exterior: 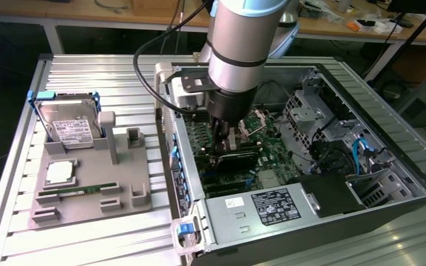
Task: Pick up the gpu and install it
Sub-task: 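Insert the gpu into the slot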
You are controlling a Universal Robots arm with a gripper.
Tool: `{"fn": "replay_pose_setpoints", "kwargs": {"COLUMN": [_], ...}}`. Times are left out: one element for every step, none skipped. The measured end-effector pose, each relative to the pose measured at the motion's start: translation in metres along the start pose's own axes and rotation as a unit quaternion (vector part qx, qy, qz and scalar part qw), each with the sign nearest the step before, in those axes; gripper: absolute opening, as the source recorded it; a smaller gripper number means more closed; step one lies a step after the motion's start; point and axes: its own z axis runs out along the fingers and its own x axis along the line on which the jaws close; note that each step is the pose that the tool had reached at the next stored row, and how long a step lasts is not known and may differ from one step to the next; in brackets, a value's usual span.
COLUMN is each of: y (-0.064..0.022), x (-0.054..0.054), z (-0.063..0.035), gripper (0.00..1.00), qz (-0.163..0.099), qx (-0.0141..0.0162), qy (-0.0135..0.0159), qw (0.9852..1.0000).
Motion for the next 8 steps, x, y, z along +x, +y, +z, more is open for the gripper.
{"fn": "replay_pose_setpoints", "kwargs": {"y": [-0.0001,-0.0001,-0.0002,-0.0002,-0.0002,-0.0003,-0.0002,-0.0001], "x": [0.0,0.0,0.0,0.0,0.0,-0.0002,-0.0031,-0.0071], "z": [-0.0007,-0.0016,-0.0026,-0.0035,-0.0043,-0.0046,-0.0048,-0.005], "gripper": [0.11,0.11,0.11,0.11,0.11,0.11,0.11,0.11], "qz": [0.0,0.0,0.0,0.0,0.0,0.0,0.0,0.0], "qx": [0.0001,0.0001,0.0001,0.0001,0.0001,0.0004,0.0006,0.0006], "qy": [-0.0001,-0.0001,-0.0001,-0.0001,-0.0001,-0.0002,-0.0003,-0.0001], "qw": [1.0,1.0,1.0,1.0,1.0,1.0,1.0,1.0]}}
